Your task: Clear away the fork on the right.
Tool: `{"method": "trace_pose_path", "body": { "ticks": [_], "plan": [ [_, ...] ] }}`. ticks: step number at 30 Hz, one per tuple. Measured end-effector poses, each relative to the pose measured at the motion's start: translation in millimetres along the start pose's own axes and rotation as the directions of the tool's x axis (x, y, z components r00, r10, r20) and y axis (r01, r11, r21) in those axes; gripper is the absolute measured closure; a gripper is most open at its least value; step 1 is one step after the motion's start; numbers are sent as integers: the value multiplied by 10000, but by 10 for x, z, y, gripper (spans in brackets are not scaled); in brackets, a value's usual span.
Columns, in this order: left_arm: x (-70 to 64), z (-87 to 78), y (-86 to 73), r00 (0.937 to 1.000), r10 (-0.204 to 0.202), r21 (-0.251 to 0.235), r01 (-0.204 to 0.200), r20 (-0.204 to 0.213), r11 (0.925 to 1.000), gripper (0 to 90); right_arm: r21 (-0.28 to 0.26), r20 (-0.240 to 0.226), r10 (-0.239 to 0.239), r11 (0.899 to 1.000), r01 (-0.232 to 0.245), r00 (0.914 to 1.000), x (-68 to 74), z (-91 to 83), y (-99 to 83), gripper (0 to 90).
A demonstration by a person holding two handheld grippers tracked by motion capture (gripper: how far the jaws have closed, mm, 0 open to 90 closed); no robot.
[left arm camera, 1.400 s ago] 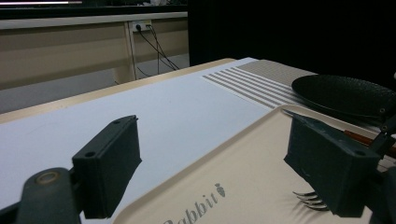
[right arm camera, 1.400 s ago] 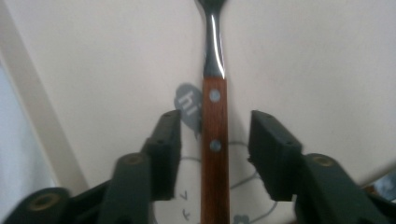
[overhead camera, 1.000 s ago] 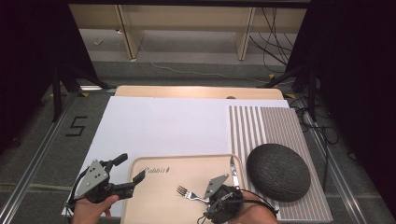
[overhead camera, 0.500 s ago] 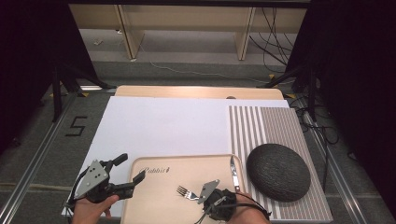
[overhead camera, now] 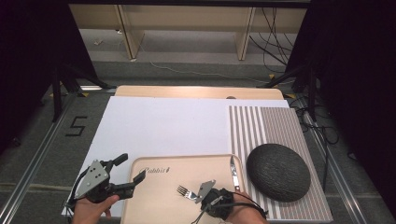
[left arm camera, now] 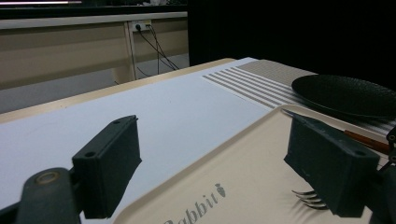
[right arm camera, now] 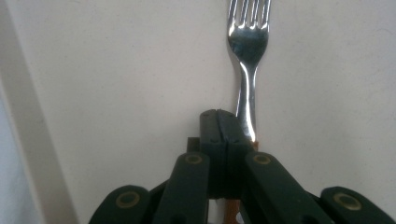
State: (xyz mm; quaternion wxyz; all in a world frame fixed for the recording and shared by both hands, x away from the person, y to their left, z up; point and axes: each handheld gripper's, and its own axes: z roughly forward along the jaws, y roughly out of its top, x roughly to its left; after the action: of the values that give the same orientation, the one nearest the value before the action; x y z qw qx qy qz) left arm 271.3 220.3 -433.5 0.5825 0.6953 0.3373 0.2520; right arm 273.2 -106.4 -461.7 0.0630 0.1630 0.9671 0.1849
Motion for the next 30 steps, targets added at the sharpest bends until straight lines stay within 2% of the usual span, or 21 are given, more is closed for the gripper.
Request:
{"method": "trace_pose_path", "body": {
  "ticks": [2, 4, 12, 17, 30],
  "plan": [
    [2, 0, 0, 10000, -4, -8, 4, 0, 10000, 168, 168, -62, 2, 9999, -1, 10000, -24, -6, 8, 900],
    [3, 1, -1, 10000, -18, -1, 18, -4, 10000, 168, 3, 220, 139, 9999, -139, 9997, -35, 6, 1, 900],
    [-6, -1, 1, 10000, 30, 19, -31, 11, 10000, 168, 30, 483, 456, 9989, -458, 9978, -121, -4, -31, 900],
    [-7, -1, 1, 10000, 28, 16, -28, 10, 10000, 168, 66, 781, 654, 9978, -661, 9948, -175, -13, -59, 900],
    [-11, 0, 1, 10000, 41, 17, -41, 44, 10000, 168, 111, 1170, 1107, 9936, -1128, 9869, -310, -41, -139, 900]
  ]
}}
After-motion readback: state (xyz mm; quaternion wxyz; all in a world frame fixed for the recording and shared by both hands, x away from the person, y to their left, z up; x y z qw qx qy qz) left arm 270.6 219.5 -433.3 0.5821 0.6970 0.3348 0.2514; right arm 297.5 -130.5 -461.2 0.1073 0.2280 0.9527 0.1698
